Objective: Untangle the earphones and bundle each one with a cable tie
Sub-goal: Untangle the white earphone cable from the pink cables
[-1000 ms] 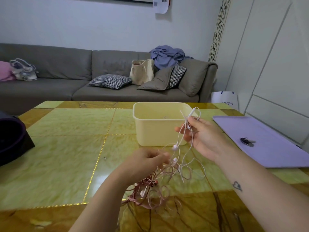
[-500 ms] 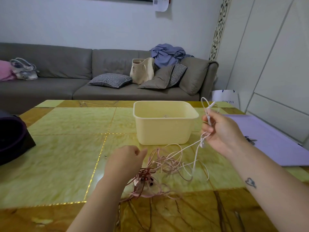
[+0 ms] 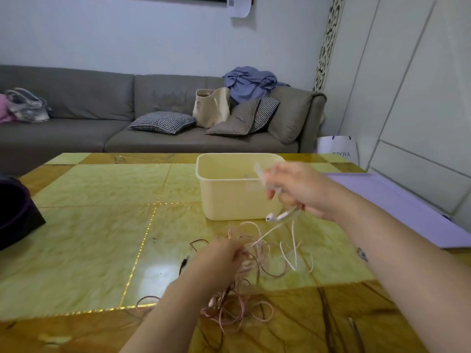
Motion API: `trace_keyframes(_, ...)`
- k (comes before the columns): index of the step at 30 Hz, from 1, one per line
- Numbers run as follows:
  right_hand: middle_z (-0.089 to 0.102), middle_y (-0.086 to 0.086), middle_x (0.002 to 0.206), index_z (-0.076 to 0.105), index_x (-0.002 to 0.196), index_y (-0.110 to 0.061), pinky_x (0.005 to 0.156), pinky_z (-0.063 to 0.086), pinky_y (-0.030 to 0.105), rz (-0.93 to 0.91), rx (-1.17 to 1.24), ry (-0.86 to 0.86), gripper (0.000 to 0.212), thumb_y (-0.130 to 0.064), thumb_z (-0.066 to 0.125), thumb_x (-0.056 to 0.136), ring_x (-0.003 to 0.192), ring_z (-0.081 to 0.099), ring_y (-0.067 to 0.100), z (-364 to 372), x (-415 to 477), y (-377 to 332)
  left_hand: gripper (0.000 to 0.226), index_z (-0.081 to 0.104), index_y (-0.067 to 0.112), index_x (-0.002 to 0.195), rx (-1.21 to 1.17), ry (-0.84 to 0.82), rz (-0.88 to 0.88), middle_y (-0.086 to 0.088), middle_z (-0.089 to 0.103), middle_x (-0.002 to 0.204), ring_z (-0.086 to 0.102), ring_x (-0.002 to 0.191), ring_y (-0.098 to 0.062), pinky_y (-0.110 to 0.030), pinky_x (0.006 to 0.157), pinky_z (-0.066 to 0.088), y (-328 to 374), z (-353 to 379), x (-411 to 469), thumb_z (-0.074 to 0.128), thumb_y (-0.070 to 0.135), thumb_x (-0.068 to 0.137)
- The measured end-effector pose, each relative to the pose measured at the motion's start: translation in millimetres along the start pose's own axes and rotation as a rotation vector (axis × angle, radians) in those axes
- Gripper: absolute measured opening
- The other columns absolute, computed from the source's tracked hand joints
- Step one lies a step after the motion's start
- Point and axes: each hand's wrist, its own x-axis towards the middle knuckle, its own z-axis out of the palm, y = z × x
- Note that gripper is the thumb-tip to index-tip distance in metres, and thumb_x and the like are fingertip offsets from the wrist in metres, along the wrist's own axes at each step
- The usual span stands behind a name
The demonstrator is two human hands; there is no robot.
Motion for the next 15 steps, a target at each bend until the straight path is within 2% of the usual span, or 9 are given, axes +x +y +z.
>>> trace_keyframes(2, 0.064, -0.004, 0.093, 0.060, 0.104, -0.019, 0.047, 0.039, 0.021, 0.142, -0.607, -0.343, 0.028, -0.044, 0.055, 0.091, 0.050, 0.047, 0.007, 3.4, -6.1, 4.5, 0.017, 0.061, 0.014, 0.097, -0.062, 0.054, -0.032, 0.001, 0.061, 0.084, 0.055, 0.076, -0.017, -0.029, 0.066, 0.042, -9.6, -4.4, 5.1, 0.051, 0.027, 0.095)
trace_keyframes(3, 0.066, -0.007, 0.099, 0.062, 0.107, -0.022, 0.057, 0.048, 0.025, 0.193, -0.807, -0.488, 0.037, -0.052, 0.057, 0.087, 0.064, 0.058, 0.010, 5.4, -8.3, 8.1, 0.014, 0.063, 0.016, 0.096, -0.120, 0.091, -0.044, 0.003, 0.061, 0.082, 0.055, 0.073, -0.013, -0.023, 0.063, 0.041, -14.2, -7.3, 6.8, 0.056, 0.027, 0.092)
trace_keyframes(4, 0.068, -0.009, 0.098, 0.064, 0.102, -0.024, 0.068, 0.053, 0.029, 0.210, -0.910, -0.582, 0.036, -0.056, 0.058, 0.085, 0.078, 0.064, 0.013, 7.3, -9.6, 12.6, 0.011, 0.064, 0.019, 0.095, -0.173, 0.124, -0.058, 0.007, 0.061, 0.079, 0.054, 0.068, -0.007, -0.017, 0.057, 0.038, -17.9, -10.5, 7.8, 0.062, 0.027, 0.089)
trace_keyframes(5, 0.069, -0.009, 0.091, 0.065, 0.090, -0.026, 0.071, 0.051, 0.029, 0.202, -0.938, -0.617, 0.029, -0.054, 0.059, 0.085, 0.081, 0.065, 0.012, 9.2, -10.2, 16.0, 0.011, 0.065, 0.021, 0.095, -0.205, 0.151, -0.068, 0.011, 0.059, 0.076, 0.051, 0.064, -0.001, -0.013, 0.054, 0.034, -20.8, -13.4, 8.2, 0.066, 0.028, 0.086)
trace_keyframes(6, 0.068, -0.008, 0.081, 0.063, 0.079, -0.028, 0.065, 0.047, 0.026, 0.179, -0.928, -0.602, 0.023, -0.049, 0.059, 0.088, 0.074, 0.062, 0.010, 9.8, -11.1, 17.6, 0.011, 0.066, 0.023, 0.095, -0.217, 0.174, -0.075, 0.013, 0.058, 0.074, 0.049, 0.062, 0.002, -0.012, 0.053, 0.032, -23.1, -16.3, 8.7, 0.068, 0.028, 0.085)
trace_keyframes(8, 0.058, -0.005, 0.071, 0.061, 0.067, -0.029, 0.057, 0.036, 0.025, 0.095, -0.826, -0.412, 0.028, -0.039, 0.056, 0.092, 0.064, 0.053, 0.009, 6.5, -10.9, 17.6, 0.010, 0.066, 0.024, 0.095, -0.221, 0.226, -0.101, 0.013, 0.057, 0.075, 0.049, 0.062, 0.001, -0.013, 0.053, 0.033, -29.5, -21.7, 8.1, 0.067, 0.025, 0.086)
trace_keyframes(11, 0.056, 0.000, 0.072, 0.064, 0.071, -0.025, 0.056, 0.034, 0.026, -0.015, -0.454, 0.023, 0.027, -0.034, 0.053, 0.094, 0.066, 0.053, 0.014, -3.5, -5.0, 15.0, 0.016, 0.067, 0.020, 0.104, -0.259, 0.319, -0.177, 0.008, 0.055, 0.079, 0.048, 0.060, -0.007, -0.021, 0.054, 0.037, -40.8, -28.3, 7.4, 0.063, 0.020, 0.089)
trace_keyframes(13, 0.049, -0.008, 0.057, 0.065, 0.073, -0.022, 0.053, 0.030, 0.027, -0.094, -0.193, 0.289, 0.024, -0.030, 0.053, 0.093, 0.055, 0.044, 0.011, -9.5, 1.5, 15.2, 0.021, 0.066, 0.015, 0.110, -0.266, 0.380, -0.241, 0.006, 0.055, 0.079, 0.050, 0.066, -0.013, -0.027, 0.061, 0.038, -49.6, -31.2, 7.4, 0.061, 0.020, 0.090)
trace_keyframes(15, 0.038, -0.014, 0.043, 0.064, 0.071, -0.021, 0.052, 0.028, 0.027, -0.140, -0.019, 0.460, 0.024, -0.028, 0.054, 0.092, 0.046, 0.035, 0.008, -13.6, 6.3, 14.9, 0.023, 0.066, 0.013, 0.113, -0.254, 0.434, -0.288, 0.004, 0.060, 0.084, 0.052, 0.075, -0.015, -0.026, 0.067, 0.036, -56.0, -33.7, 6.6, 0.057, 0.020, 0.093)
